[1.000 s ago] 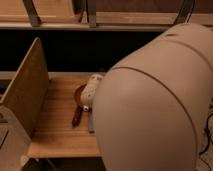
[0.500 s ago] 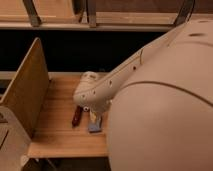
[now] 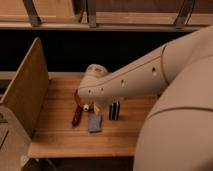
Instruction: Place the ceramic cup over the eraser
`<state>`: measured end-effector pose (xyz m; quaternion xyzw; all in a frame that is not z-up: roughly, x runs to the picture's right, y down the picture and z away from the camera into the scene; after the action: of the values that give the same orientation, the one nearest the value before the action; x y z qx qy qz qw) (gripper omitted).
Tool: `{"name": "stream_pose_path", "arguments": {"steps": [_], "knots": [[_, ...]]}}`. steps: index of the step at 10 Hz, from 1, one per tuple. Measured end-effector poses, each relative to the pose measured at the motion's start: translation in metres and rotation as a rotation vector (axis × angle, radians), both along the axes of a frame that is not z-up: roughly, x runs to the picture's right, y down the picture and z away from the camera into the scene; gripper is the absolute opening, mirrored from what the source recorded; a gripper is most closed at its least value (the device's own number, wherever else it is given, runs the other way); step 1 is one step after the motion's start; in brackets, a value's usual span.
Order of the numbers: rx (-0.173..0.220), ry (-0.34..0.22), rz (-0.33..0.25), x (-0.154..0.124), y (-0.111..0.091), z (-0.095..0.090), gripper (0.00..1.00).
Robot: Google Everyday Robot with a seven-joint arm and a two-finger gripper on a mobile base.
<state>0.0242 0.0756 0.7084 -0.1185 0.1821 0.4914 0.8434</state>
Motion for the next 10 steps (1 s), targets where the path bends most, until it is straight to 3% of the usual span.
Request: {"name": "stream_pose_path", "arguments": {"steps": [2,4,5,7,10], "knots": [[0.038,-0.085,0.176,-0.003,-0.021,0.014,0.8],[0.072,-0.138,0.27,-0.002,-0.038,0.023,0.8],[0.086,-0.151,0.298,-0.001,-0.043,0.026,0.8],[0.092,-0.151,0.297,0.001,-0.047,0.028,0.8],[0.13,-0.067,0.302,0.035,-0.079,0.058,0.8]]}}
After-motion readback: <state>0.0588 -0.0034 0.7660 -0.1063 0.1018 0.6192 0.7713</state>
